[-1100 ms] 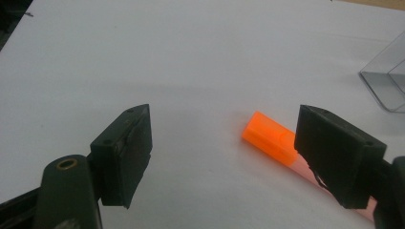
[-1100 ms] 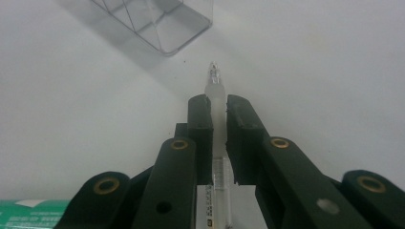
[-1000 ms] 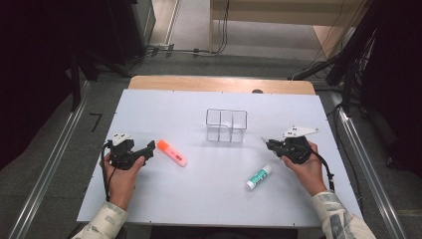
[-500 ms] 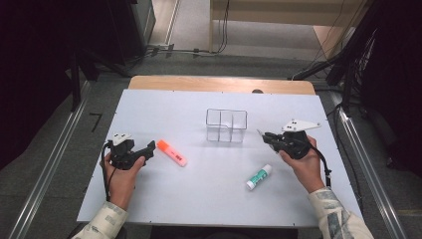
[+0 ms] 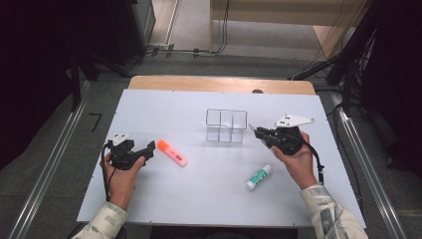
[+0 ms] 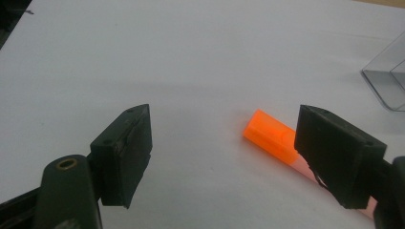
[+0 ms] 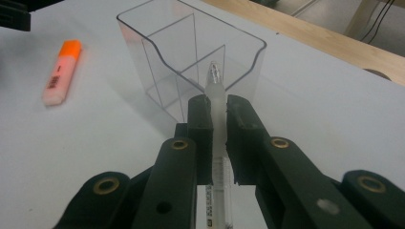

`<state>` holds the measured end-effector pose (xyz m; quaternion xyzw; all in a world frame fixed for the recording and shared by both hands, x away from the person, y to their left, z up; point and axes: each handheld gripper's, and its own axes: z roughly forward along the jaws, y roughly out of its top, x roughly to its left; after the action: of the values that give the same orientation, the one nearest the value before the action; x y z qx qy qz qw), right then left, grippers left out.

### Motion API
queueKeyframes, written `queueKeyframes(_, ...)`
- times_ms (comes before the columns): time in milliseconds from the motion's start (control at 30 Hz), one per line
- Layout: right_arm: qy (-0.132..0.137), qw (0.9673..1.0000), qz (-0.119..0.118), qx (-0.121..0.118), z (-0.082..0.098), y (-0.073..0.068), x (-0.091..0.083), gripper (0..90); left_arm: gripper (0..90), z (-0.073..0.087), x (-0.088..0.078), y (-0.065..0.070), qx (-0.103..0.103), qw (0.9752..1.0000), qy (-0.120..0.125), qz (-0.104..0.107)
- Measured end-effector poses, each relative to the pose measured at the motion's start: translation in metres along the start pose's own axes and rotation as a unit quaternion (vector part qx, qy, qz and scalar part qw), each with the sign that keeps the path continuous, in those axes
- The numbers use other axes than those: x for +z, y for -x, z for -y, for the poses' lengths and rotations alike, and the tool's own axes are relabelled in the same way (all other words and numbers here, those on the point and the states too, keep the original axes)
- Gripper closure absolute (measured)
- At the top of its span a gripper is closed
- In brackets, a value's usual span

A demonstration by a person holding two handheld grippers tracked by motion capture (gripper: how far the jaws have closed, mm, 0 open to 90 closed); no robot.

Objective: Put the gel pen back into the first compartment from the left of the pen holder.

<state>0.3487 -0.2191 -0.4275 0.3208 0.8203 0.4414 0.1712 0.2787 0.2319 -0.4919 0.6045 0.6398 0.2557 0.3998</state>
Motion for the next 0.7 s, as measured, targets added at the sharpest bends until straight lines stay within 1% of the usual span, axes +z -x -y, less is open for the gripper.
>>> queueKeyframes(133, 0.005, 1.0, -0.005, 0.001, -0.007, -0.003, 0.004, 79.3, 21.4, 0.0, 0.0, -0.001, 0.0, 1.0, 0.001, -0.002)
queueKeyframes(267, 0.012, 0.9998, -0.012, -0.004, -0.019, -0.008, 0.01, 79.2, 21.4, 0.0, 0.0, 0.0, 0.0, 1.0, 0.001, -0.001)
queueKeyframes(333, 0.013, 0.9998, -0.013, -0.005, -0.02, -0.009, 0.011, 79.2, 21.4, 0.0, -0.001, -0.001, 0.0, 1.0, 0.001, -0.001)
queueKeyframes(400, 0.015, 0.9997, -0.013, -0.011, -0.027, -0.012, 0.015, 79.2, 21.4, 0.0, -0.001, -0.001, 0.0, 1.0, 0.0, -0.002)
queueKeyframes(433, 0.015, 0.9997, -0.013, -0.011, -0.027, -0.012, 0.015, 79.2, 21.4, 0.0, -0.001, -0.001, 0.001, 1.0, -0.001, -0.003)
queueKeyframes(467, 0.016, 0.9997, -0.014, -0.013, -0.033, -0.014, 0.018, 79.3, 21.4, 0.0, 0.0, -0.001, 0.001, 1.0, -0.002, -0.003)
queueKeyframes(533, 0.016, 0.9997, -0.014, -0.013, -0.034, -0.014, 0.019, 79.2, 21.4, 0.0, 0.0, -0.001, 0.001, 1.0, -0.001, -0.003)
queueKeyframes(700, 0.019, 0.9996, -0.019, -0.01, -0.046, -0.018, 0.029, 79.2, 21.4, 0.0, 0.0, -0.001, 0.002, 1.0, -0.001, -0.002)
